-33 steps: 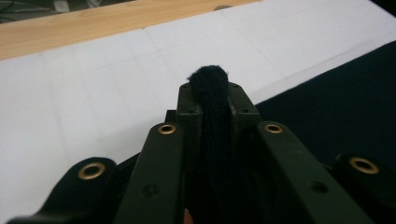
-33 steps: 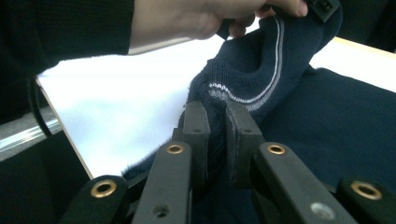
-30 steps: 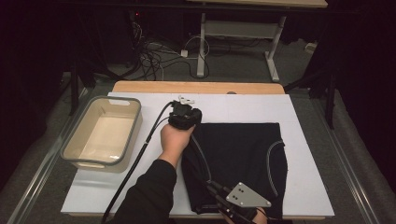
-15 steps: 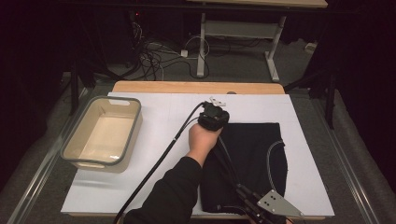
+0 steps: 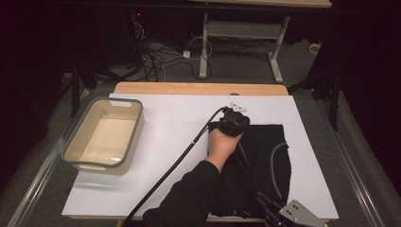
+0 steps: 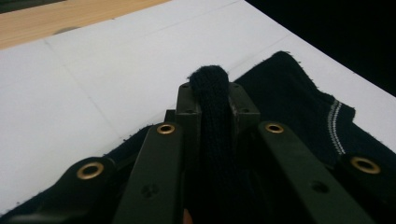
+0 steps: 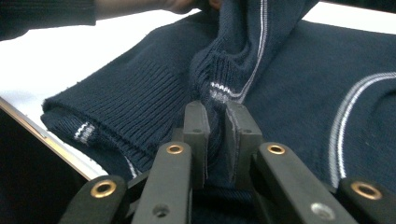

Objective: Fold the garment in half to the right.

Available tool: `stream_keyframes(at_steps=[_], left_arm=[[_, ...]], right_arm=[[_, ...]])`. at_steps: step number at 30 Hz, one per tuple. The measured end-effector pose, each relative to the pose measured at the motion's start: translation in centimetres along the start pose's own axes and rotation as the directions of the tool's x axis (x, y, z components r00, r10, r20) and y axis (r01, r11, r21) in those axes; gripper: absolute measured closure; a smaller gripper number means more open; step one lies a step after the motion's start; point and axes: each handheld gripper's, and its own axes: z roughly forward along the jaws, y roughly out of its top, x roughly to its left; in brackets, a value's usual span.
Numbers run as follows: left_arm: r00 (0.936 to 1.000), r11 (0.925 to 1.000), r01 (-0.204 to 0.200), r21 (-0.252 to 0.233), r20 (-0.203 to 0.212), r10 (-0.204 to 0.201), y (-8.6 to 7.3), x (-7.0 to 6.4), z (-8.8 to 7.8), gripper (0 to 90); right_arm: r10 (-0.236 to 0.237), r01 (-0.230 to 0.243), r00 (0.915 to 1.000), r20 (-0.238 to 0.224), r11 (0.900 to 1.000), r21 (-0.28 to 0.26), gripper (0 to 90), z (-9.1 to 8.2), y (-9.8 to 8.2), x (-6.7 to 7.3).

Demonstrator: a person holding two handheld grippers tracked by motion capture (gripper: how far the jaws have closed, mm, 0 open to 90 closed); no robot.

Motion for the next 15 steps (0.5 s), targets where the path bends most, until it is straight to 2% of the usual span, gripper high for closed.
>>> stream_keyframes(at_steps=[3,6,8,12,15], left_arm=[[0.9999,0.9999,-0.014,-0.003,0.002,0.014,-0.2,0.1,-0.1,72.3],[0.9998,0.9997,-0.013,-0.019,0.018,0.014,-0.4,0.6,-0.9,57.0],[0.9993,1.0,-0.006,-0.006,0.037,0.006,-0.6,1.1,-1.5,47.1],[0.9979,0.9985,-0.051,-0.02,0.04,0.052,-1.8,2.2,-3.6,37.0],[0.9967,0.997,-0.069,-0.036,0.042,0.07,-2.9,3.1,-5.6,32.5]], right_arm=[[0.007,-0.007,1.0,-0.002,1.0,0.001,80.9,0.0,-0.1,-0.1],[-0.012,0.012,0.9999,-0.001,1.0,0.002,80.9,0.1,0.0,0.2],[-0.016,0.016,0.9999,-0.006,1.0,0.0,80.9,0.2,0.1,0.2],[-0.015,0.015,0.9998,-0.013,1.0,0.0,80.8,0.4,0.2,0.2],[-0.017,0.017,0.9998,-0.013,1.0,0.005,80.7,0.4,0.1,0.2]])
